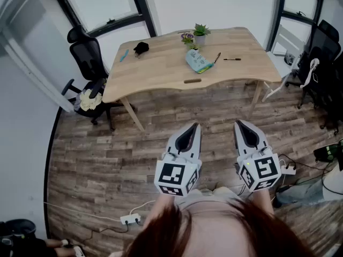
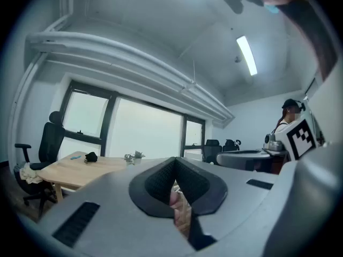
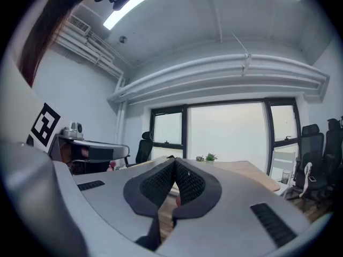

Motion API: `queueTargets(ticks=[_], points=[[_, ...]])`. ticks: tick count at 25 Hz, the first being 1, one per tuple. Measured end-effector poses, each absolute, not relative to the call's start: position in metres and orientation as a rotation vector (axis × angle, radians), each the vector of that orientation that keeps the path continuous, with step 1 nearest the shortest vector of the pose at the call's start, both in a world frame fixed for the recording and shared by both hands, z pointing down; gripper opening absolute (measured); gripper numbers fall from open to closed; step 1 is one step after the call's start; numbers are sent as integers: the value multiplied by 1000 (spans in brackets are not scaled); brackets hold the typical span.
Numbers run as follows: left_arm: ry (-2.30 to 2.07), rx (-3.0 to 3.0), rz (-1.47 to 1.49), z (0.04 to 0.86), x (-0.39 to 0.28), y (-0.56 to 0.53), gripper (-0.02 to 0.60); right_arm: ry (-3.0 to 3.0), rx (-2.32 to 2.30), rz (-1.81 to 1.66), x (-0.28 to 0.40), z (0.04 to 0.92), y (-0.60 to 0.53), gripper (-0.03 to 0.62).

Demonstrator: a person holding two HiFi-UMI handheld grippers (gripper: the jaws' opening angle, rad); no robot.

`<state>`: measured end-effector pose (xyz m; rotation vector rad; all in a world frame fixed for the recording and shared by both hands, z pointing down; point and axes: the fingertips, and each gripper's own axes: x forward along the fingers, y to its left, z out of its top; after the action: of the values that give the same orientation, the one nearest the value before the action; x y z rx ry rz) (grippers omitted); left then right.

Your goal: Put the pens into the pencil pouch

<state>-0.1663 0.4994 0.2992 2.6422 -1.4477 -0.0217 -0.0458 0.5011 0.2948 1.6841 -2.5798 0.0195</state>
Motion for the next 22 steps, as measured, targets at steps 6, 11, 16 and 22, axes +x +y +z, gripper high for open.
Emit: queueTargets(ticks=[6, 11, 16, 22], points=[[-1435, 2646, -13, 300, -175, 502, 2, -2568, 1732, 29, -53, 291, 505, 0], [-1433, 2636, -7, 305, -174, 499, 2, -2576, 1760, 67, -50, 292, 502, 0], [-1434, 2639, 3, 308, -170, 489, 2, -2626, 1760, 116, -48, 293, 494, 0], [-1438, 2643, 26, 313, -158, 464, 2, -2681, 1732, 162, -39, 295, 472, 0]])
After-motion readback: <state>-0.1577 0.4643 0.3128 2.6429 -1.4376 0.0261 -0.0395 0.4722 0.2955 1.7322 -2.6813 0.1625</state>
